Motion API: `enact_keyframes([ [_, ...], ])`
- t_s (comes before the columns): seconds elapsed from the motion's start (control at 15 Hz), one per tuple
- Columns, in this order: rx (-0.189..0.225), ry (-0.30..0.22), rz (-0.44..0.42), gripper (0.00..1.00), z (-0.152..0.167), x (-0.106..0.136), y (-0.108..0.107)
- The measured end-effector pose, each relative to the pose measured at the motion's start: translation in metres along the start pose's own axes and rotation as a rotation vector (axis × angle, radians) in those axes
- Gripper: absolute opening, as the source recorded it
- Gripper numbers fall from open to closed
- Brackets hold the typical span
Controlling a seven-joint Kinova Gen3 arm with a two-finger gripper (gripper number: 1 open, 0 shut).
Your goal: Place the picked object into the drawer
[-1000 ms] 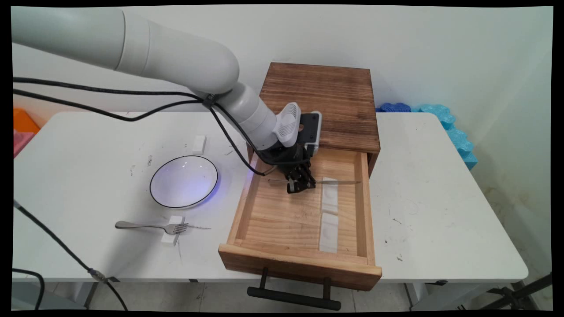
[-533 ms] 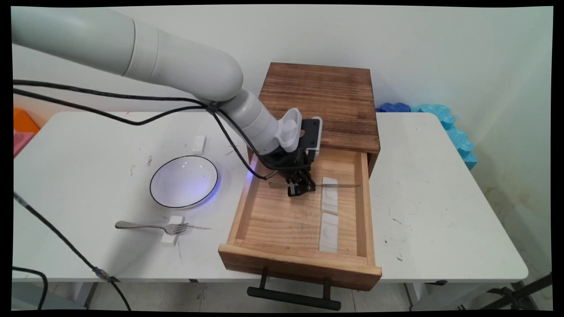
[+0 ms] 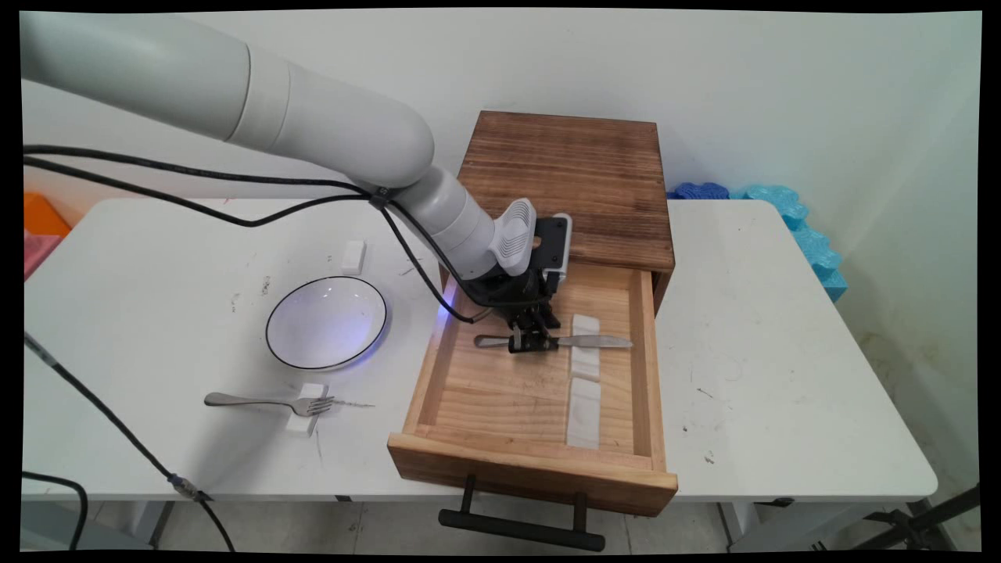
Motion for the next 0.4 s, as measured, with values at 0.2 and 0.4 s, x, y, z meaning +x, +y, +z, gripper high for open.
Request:
enact_keyframes([
  [0.2, 0.001, 0.0, 0.0, 1.0, 0.0017, -0.0014, -0.0002],
  [0.4, 0.005, 0.002, 0.001, 1.0, 0.0019, -0.0021, -0.0009],
])
